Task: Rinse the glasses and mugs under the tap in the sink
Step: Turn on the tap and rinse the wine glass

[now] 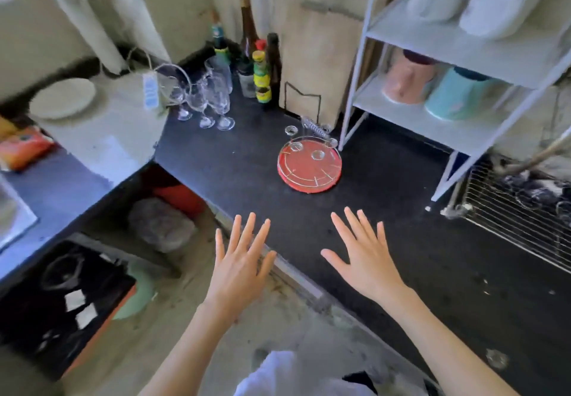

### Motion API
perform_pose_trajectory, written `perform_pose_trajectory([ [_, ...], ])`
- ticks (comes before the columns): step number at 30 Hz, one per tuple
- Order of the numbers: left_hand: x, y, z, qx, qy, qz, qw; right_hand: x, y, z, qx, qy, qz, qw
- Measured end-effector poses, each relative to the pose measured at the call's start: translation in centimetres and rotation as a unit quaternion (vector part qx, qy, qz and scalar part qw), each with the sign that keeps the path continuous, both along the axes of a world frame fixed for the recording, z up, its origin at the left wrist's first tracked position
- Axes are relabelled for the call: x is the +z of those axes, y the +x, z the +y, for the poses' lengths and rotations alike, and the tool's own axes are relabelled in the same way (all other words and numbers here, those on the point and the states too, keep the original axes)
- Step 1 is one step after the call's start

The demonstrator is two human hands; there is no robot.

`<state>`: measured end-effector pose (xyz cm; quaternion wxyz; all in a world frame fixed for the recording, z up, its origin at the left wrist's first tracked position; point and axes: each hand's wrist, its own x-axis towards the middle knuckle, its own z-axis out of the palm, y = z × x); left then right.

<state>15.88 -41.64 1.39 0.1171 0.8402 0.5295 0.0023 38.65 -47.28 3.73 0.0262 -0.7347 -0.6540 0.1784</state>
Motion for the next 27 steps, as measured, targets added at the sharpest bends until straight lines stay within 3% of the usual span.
perform_pose_trajectory([
  [6,2.5,-10.3,5.1,0.076,0.047,-0.027,0.996,1.0,-8.9,6.9,0.042,0.026,0.021,0.999],
  [11,2.5,-15.1,8.4,0.115,0.033,-0.015,0.993,1.0,-13.1,12.5,0.069,0.038,0.030,0.996],
  [18,1.9,-18.0,15.7,0.141,0.029,-0.008,0.990,0.0,-15.4,21.6,0.060,0.018,0.072,0.995],
  [27,2.2,-18.1,28.0,0.170,0.017,-0.018,0.985,-0.3,-15.3,39.5,-0.016,0.102,0.185,0.977],
])
